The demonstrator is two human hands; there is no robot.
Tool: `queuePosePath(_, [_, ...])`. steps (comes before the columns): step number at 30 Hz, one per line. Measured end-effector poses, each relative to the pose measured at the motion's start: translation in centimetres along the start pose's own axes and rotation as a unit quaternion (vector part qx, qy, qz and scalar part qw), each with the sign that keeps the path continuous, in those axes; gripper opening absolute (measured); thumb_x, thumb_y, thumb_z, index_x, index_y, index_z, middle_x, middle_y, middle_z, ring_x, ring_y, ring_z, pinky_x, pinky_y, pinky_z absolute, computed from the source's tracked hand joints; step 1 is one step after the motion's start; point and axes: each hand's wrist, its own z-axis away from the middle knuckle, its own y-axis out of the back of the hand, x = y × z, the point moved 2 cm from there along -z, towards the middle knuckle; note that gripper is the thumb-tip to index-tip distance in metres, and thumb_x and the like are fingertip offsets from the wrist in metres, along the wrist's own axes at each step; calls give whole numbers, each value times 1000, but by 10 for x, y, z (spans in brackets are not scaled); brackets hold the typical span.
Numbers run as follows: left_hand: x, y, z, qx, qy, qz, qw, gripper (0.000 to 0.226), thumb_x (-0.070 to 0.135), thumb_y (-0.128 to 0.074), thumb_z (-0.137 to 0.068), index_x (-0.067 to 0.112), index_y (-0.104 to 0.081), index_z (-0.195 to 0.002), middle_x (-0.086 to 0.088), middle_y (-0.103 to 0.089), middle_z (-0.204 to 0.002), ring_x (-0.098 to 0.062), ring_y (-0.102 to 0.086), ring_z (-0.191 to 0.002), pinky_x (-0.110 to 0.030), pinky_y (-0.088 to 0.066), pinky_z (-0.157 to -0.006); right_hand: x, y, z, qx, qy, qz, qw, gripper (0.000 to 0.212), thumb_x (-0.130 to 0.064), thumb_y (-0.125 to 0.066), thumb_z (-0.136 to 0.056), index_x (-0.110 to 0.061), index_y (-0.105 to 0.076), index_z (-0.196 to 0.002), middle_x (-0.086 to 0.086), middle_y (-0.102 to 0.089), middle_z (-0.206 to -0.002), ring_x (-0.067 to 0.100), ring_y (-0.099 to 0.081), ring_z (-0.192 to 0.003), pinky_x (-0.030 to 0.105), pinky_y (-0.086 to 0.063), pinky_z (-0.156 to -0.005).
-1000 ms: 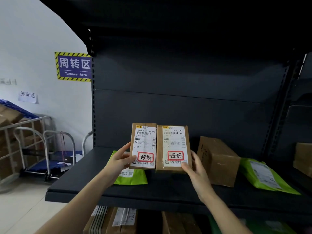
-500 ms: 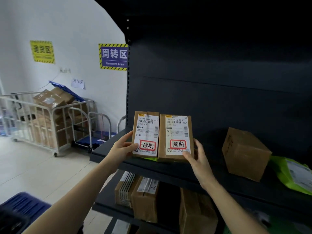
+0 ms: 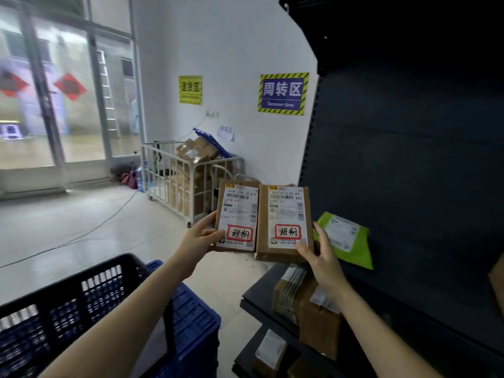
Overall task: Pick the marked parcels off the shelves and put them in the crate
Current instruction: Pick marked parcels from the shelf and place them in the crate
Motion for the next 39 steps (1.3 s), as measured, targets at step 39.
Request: queuePosePath(39, [-91,440,172,339,186,-34,922,60,2,-52,-92,18,-31,-145,-11,-62,-117,-26,-65,-101,-42,-55,-89,62,-515,4,-325,-100,1,940,38,-18,-60,-90,-30,-44,-122,5,-58,-120,23,-52,-118,40,-48,-96])
